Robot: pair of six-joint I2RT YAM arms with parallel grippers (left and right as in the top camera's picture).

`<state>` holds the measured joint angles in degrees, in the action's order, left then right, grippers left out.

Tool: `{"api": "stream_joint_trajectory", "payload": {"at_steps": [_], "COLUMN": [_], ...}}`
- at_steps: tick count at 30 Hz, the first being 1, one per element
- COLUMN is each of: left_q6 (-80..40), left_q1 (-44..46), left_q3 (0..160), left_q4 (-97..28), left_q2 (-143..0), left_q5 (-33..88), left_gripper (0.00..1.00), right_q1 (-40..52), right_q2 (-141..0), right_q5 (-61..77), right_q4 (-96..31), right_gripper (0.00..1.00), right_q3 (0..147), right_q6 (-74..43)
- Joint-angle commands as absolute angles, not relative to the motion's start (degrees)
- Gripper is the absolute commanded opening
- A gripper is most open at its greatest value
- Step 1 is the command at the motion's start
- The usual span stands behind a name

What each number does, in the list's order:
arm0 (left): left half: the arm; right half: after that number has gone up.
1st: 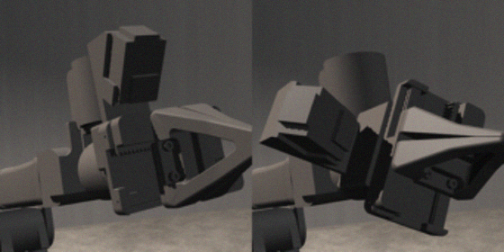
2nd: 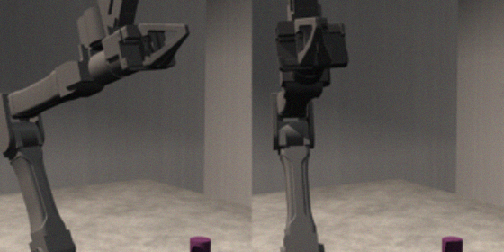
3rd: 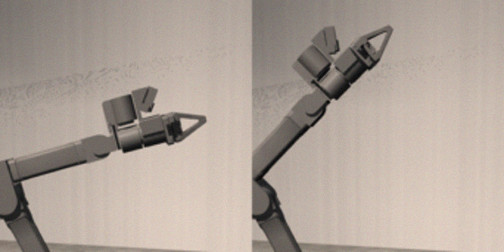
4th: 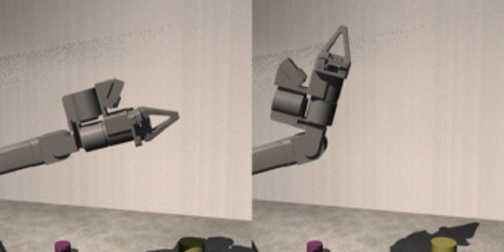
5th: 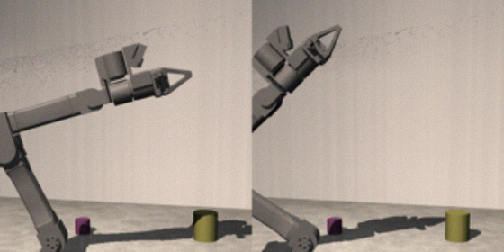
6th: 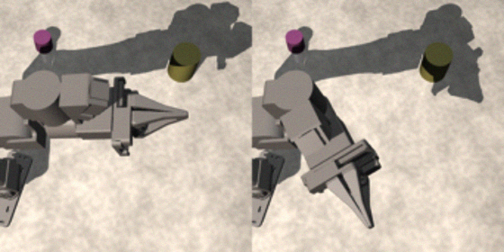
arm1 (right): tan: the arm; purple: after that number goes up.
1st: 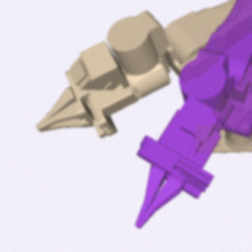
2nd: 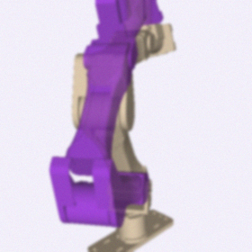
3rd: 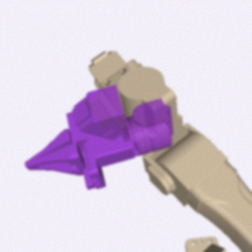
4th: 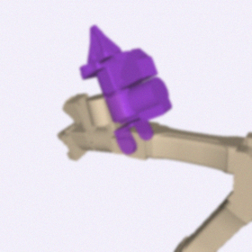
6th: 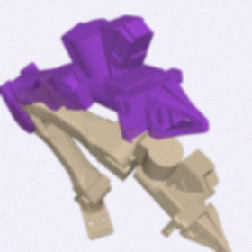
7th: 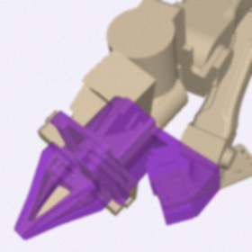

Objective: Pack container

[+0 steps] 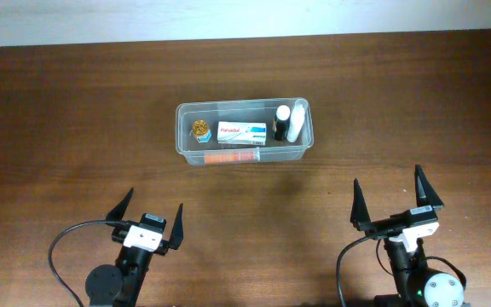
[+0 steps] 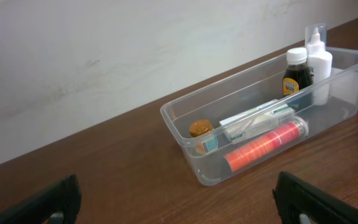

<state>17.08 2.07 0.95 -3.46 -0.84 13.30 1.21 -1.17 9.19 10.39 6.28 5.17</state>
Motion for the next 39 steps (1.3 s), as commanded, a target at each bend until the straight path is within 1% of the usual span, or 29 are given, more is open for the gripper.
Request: {"api": "stream_joint_trajectory", "payload": {"at_steps": [1, 13, 20, 27, 32, 34, 39], "left_q6": [16.95, 16.95, 16.95, 16.95, 16.95, 16.95, 16.95], "left_q1": [1.69, 1.69, 1.69, 1.69, 1.69, 1.69, 1.69], "left_q3": [0.49, 0.49, 0.49, 0.49, 0.49, 0.49, 0.49], "left_q4": [-3.46, -3.46, -3.46, -3.46, -3.46, -3.46, -3.46], "left_q2": [-0.36, -0.34, -0.36, -0.34, -0.36, -0.36, -0.34], "left_q5": [13.10, 13.13, 13.13, 13.13, 13.13, 13.10, 13.13], "left_gripper": [1.00, 1.00, 1.00, 1.00, 1.00, 1.00, 1.00], "right_q1": [1.65, 1.65, 1.54, 1.54, 1.54, 1.54, 1.54], "right_q2": [-0.19, -0.19, -0.19, -0.19, -0.19, -0.19, -0.19], "right_q5": [10.02, 10.17, 10.09, 10.11, 6.39, 4.19, 2.92], "right_q4": [12.12, 14.66, 11.66, 2.98, -2.79, -4.05, -4.29], "right_gripper": [0.98, 0.98, 0.98, 0.98, 0.99, 0.98, 0.98], "right_q3": [4.80, 0.25, 0.32, 0.32, 0.32, 0.32, 0.32], "right_q6": [5.56, 5.56, 5.58, 5.21, -1.02, -3.57, -3.46]}}
